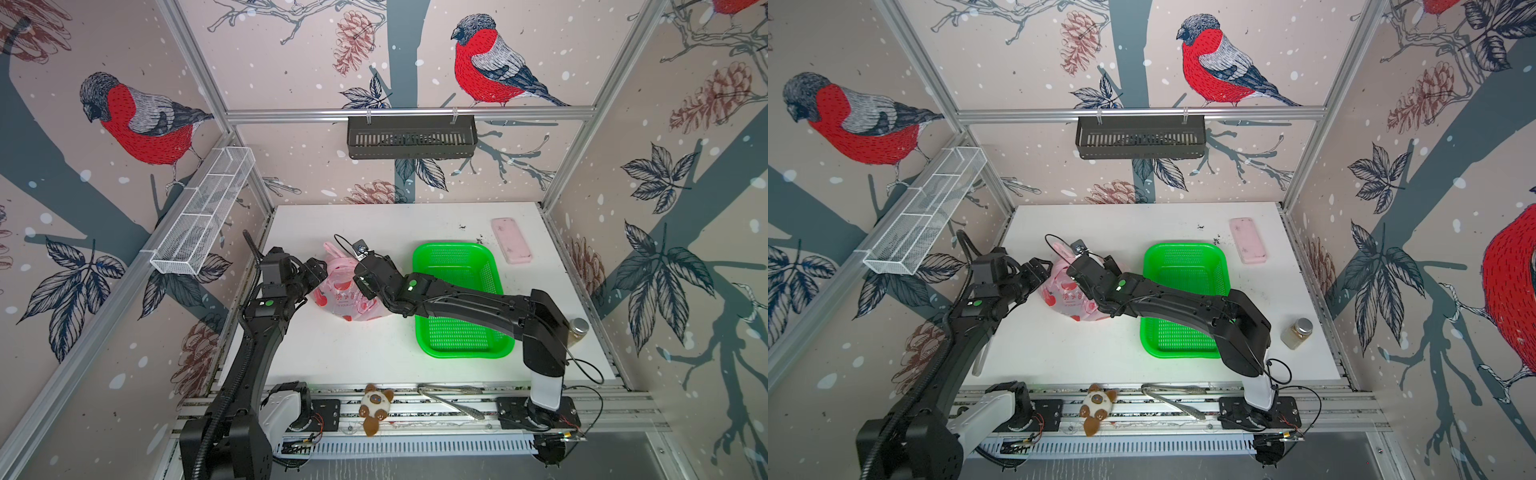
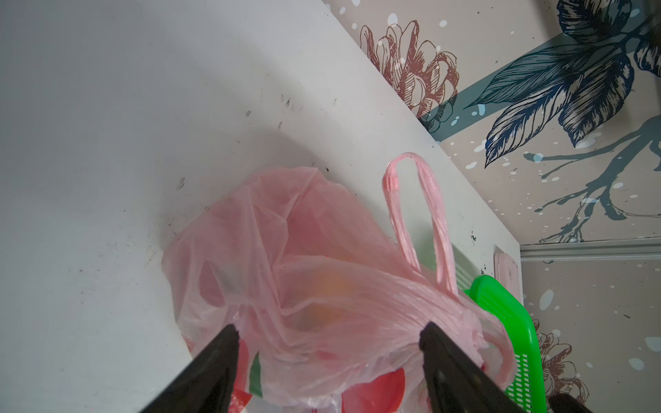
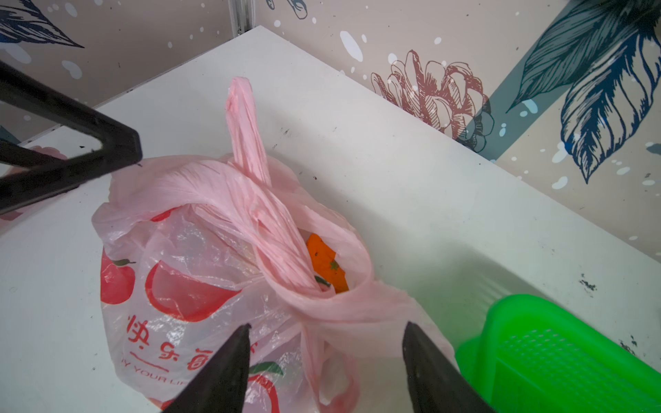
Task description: Untie the knot of the plastic bag and take out the fruit
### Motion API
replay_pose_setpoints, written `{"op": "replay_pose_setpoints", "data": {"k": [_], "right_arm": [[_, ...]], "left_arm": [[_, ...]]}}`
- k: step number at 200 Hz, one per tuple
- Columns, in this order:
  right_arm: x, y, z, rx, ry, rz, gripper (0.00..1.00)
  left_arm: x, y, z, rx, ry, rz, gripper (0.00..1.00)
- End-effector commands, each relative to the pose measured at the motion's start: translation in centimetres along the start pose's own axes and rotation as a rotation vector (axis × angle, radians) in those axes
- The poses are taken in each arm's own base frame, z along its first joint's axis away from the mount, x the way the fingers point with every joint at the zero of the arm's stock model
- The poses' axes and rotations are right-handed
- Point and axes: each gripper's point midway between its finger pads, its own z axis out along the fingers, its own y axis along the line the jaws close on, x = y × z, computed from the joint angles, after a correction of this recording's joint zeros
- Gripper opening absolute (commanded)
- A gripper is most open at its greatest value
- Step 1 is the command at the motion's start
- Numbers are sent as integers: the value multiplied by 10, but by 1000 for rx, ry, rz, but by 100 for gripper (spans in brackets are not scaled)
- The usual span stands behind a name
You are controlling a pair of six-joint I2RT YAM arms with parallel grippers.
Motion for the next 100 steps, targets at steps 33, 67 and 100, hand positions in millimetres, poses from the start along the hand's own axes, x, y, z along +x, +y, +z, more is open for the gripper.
{"op": "replay_pose_setpoints", "data": {"k": [33,67,100], "right_arm": [[11,9,26,-27,66,-138,65],[14,6,31,-45,70,-107,50],[9,7,27,-65,47,-95,34]], "left_arm": [[3,-1,4,17,13,4,80],[7,-5,12,41,61,32,80],[8,-10,16,38,113,112,81]]}}
